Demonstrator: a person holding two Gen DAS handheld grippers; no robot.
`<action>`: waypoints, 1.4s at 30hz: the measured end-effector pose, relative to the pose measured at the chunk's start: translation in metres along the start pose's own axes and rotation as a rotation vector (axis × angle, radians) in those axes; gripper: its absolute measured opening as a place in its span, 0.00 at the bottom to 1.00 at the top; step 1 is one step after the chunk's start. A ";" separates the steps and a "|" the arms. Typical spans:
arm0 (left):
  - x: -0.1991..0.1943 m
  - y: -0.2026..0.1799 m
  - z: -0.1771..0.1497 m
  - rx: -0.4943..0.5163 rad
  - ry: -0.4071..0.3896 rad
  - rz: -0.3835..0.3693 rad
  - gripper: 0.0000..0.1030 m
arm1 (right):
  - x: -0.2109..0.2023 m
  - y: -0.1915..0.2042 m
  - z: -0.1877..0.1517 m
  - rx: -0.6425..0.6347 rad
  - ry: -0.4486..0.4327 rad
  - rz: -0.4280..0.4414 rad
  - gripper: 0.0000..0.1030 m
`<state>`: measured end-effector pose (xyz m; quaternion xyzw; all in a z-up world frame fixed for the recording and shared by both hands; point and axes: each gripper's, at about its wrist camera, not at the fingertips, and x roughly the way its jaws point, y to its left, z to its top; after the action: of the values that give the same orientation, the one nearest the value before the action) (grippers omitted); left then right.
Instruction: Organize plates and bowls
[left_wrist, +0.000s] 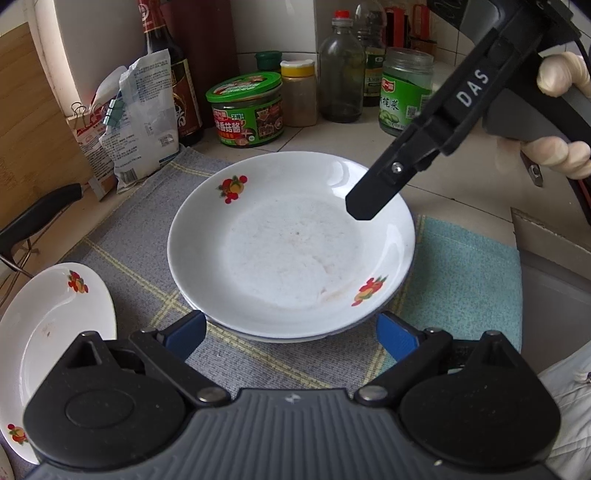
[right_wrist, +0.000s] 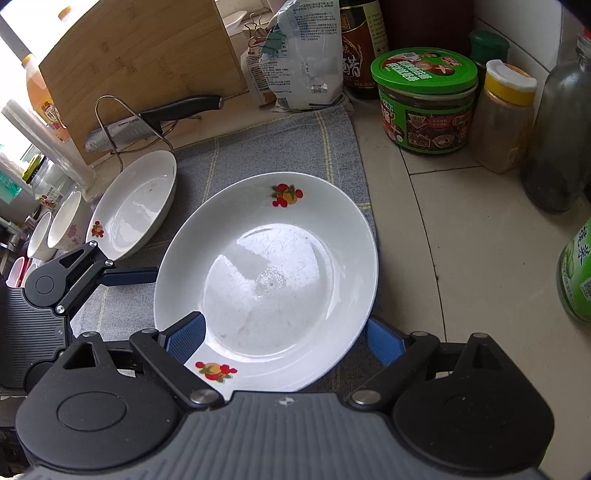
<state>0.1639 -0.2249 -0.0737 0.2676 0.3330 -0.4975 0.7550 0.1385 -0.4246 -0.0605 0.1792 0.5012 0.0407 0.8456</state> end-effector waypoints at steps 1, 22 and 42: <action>-0.001 0.001 0.000 -0.013 -0.007 0.001 0.96 | -0.002 0.002 0.000 -0.011 -0.008 0.000 0.97; -0.069 0.013 -0.016 -0.285 -0.070 0.282 0.97 | 0.002 0.067 -0.020 -0.344 -0.179 -0.146 1.00; -0.132 0.119 -0.107 -0.349 -0.096 0.301 0.98 | 0.055 0.214 -0.031 -0.387 -0.224 -0.224 1.00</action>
<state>0.2114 -0.0278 -0.0309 0.1556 0.3343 -0.3262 0.8704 0.1631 -0.2031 -0.0461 -0.0392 0.4041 0.0220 0.9136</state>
